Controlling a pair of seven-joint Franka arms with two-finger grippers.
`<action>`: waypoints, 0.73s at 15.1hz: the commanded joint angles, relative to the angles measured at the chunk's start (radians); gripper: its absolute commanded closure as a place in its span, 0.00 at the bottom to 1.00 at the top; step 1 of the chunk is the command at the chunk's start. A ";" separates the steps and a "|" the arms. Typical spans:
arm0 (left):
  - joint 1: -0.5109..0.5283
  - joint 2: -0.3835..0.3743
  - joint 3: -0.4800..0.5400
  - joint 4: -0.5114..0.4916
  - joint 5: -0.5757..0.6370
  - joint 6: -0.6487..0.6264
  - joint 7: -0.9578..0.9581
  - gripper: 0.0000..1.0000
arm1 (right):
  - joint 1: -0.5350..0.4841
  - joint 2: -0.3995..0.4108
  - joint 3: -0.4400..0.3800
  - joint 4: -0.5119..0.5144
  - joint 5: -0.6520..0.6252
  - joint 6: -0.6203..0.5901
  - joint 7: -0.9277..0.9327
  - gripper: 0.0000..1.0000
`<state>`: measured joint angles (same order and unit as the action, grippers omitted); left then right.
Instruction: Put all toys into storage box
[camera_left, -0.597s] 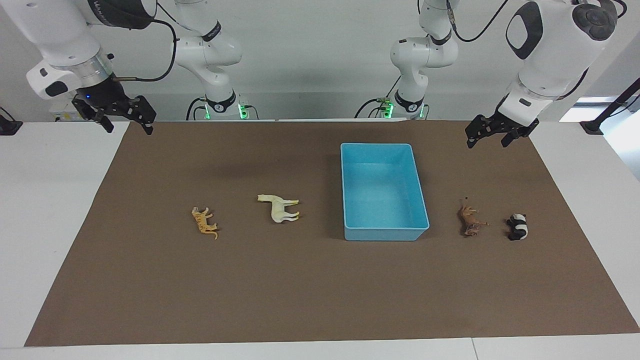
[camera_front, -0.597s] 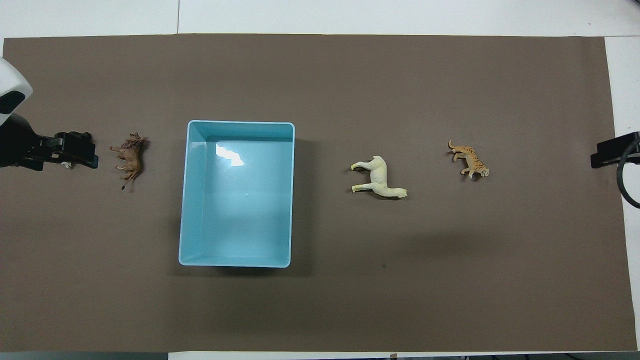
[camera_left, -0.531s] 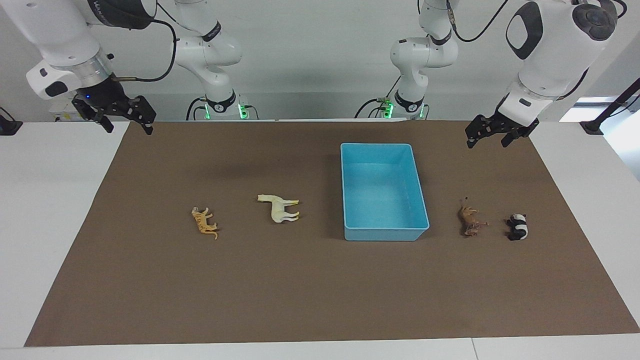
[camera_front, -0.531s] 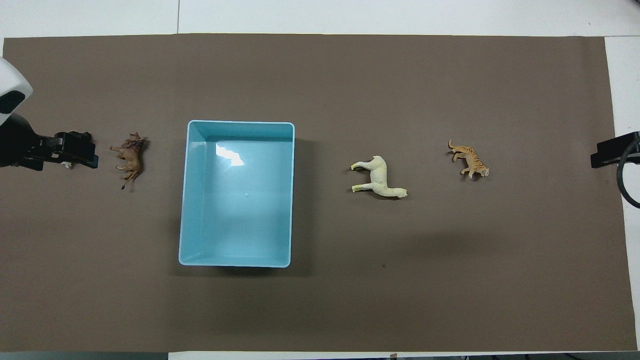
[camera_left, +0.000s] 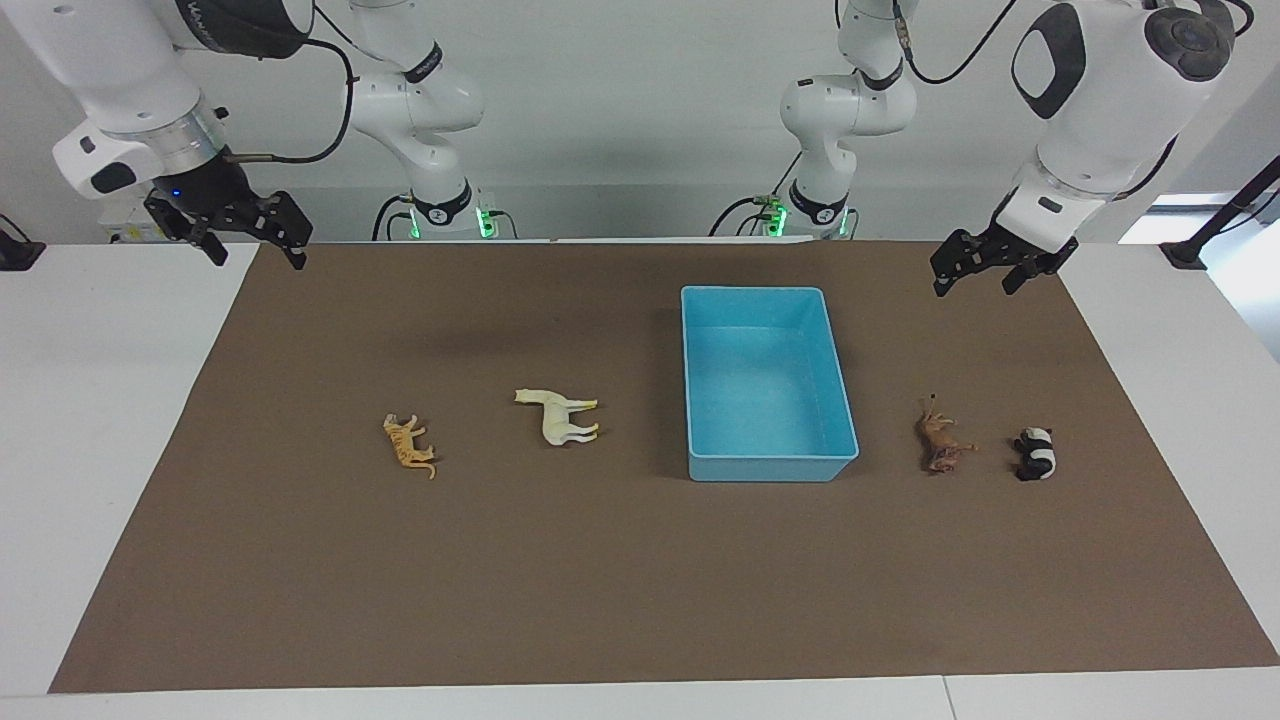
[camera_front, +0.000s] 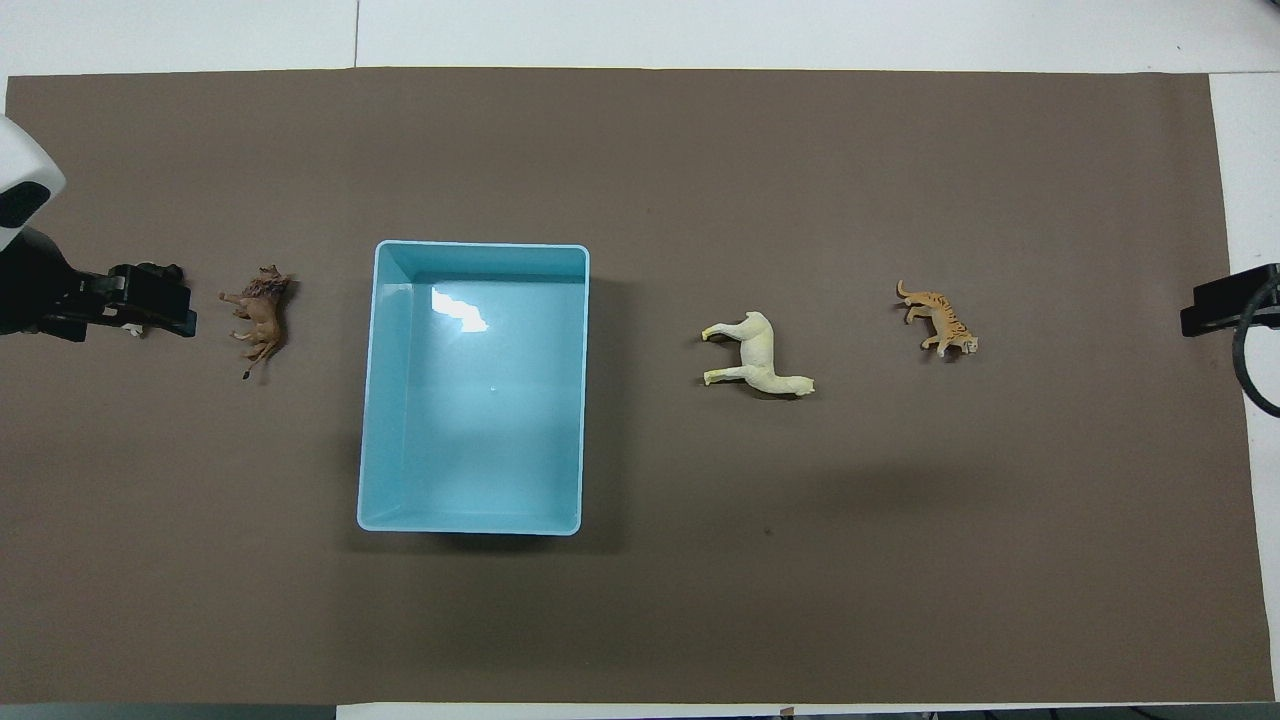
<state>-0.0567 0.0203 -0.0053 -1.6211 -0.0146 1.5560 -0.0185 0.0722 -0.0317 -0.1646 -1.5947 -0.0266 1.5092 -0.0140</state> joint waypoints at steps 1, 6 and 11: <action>0.012 -0.022 -0.005 -0.017 0.001 -0.010 -0.006 0.00 | -0.011 -0.020 0.013 -0.024 -0.003 -0.008 0.012 0.00; 0.008 -0.026 -0.007 -0.022 0.001 -0.021 -0.006 0.00 | 0.017 -0.036 0.019 -0.166 0.004 0.115 -0.094 0.00; 0.003 -0.046 -0.013 -0.049 0.002 -0.014 -0.009 0.00 | 0.037 0.022 0.019 -0.376 0.002 0.397 -0.269 0.00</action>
<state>-0.0573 0.0142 -0.0172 -1.6227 -0.0146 1.5495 -0.0186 0.1147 -0.0164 -0.1492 -1.8792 -0.0247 1.8031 -0.2096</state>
